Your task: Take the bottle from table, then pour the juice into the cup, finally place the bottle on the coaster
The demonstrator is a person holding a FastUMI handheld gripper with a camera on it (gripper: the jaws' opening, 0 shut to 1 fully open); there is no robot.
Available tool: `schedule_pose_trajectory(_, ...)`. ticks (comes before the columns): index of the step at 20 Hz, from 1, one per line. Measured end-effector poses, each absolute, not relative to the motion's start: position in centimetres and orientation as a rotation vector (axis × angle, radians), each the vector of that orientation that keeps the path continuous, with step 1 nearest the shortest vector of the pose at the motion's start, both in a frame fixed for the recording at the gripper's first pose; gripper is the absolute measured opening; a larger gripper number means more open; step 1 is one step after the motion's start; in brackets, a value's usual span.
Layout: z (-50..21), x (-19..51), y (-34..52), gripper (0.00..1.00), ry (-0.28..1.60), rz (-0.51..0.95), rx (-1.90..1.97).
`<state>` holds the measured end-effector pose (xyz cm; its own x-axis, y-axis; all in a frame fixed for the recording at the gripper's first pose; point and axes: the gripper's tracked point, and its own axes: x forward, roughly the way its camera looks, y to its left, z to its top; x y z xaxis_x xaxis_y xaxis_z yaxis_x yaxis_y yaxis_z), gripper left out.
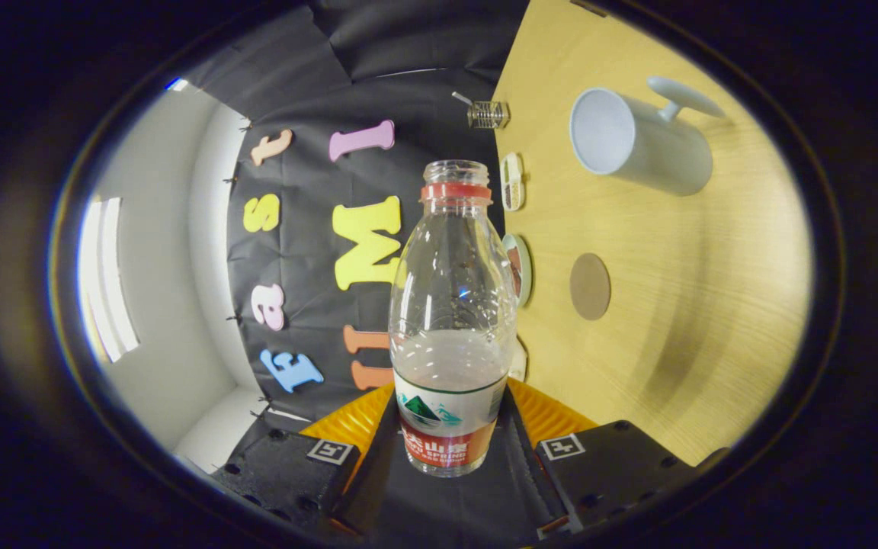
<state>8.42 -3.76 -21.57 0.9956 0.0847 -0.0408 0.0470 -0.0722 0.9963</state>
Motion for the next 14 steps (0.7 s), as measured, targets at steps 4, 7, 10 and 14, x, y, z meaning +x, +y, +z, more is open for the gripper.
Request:
schedule_pose_trajectory(4, -21.5, 8.9, -3.9, 0.74, 0.095, 0.028, 1.68)
schedule_pose_trajectory(7, -21.3, 9.2, -4.1, 0.74, 0.085, 0.031, 1.706)
schedule_pose_trajectory(10, -21.3, 9.9, -4.3, 0.74, 0.089, 0.031, 1.723)
schedule_pose_trajectory(14, -21.0, 10.3, -4.8, 0.74, 0.09, 0.03, 1.759)
